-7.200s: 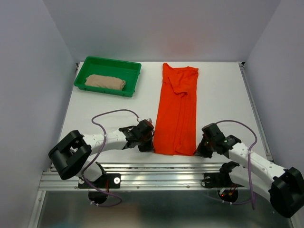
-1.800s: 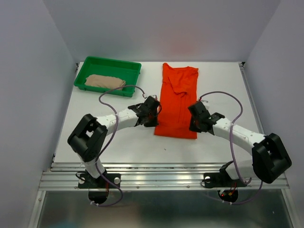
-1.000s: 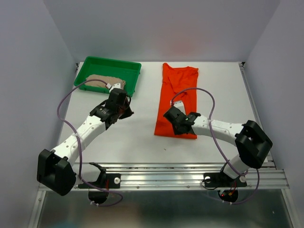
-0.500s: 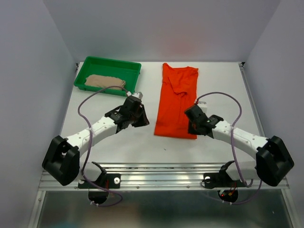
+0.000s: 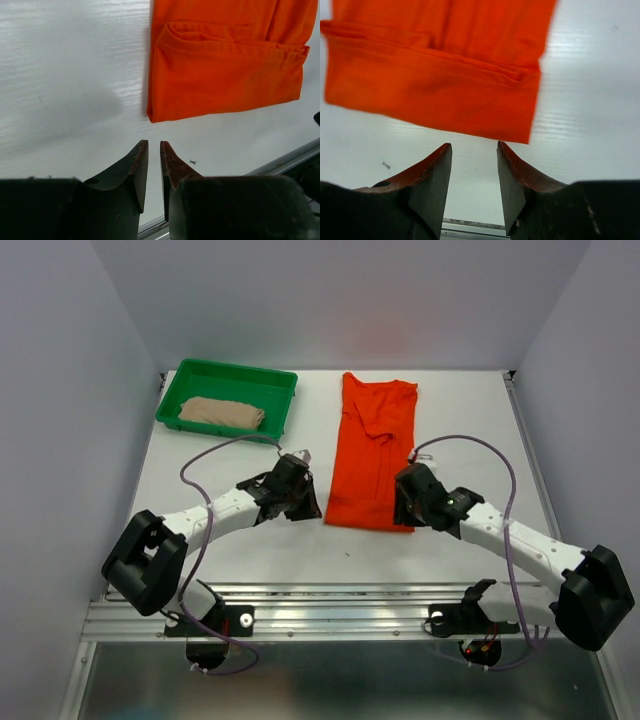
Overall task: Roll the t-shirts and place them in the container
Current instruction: Roll the T-shirt to the center of the board.
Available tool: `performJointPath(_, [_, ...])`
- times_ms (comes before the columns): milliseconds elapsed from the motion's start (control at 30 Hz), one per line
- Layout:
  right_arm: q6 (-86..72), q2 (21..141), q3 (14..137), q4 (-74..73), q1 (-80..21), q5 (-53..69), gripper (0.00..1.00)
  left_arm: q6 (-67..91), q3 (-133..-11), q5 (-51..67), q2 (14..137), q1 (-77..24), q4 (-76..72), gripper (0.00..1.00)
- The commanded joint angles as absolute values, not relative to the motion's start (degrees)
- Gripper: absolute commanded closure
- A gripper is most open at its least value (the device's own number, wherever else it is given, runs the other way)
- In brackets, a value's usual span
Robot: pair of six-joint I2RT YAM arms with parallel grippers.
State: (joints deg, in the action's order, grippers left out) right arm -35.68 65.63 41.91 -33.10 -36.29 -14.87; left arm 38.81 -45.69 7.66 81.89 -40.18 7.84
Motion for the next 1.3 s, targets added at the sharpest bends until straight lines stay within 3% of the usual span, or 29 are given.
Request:
performJointPath(0, [-27.52, 71.79, 50.87, -34.45, -45.68, -23.62, 0.52, 37.53, -49.13, 4.22, 77.61, -37.45, 11.59, 0.73])
performJointPath(167, [-26.89, 85.16, 58.97, -39.11, -52.65, -34.89, 0.49, 36.30, -48.87, 4.48, 72.25, -31.91, 14.67, 0.73])
performJointPath(367, [-32.07, 79.55, 55.03, -35.15, -51.16, -34.89, 0.45, 37.35, -47.29, 8.70, 72.86, -33.57, 11.61, 0.67])
performJointPath(567, [-39.71, 70.15, 45.46, -33.40, -36.50, -21.64, 0.46, 39.81, -46.32, 11.07, 78.92, -37.35, 5.63, 0.51])
performJointPath(733, [-43.58, 62.94, 39.30, -31.30, -26.74, -9.88, 0.42, 41.66, -44.30, 13.80, 82.34, -37.53, 0.44, 0.50])
performJointPath(967, [-47.37, 60.91, 30.96, -24.97, -21.27, 1.21, 0.42, 42.01, -42.80, 15.29, 86.30, -37.88, -1.76, 0.50])
performJointPath(1267, [-50.97, 61.35, 26.54, -19.69, -19.95, 3.95, 0.50, 44.03, -39.90, 17.93, 89.38, -38.14, -6.94, 0.53])
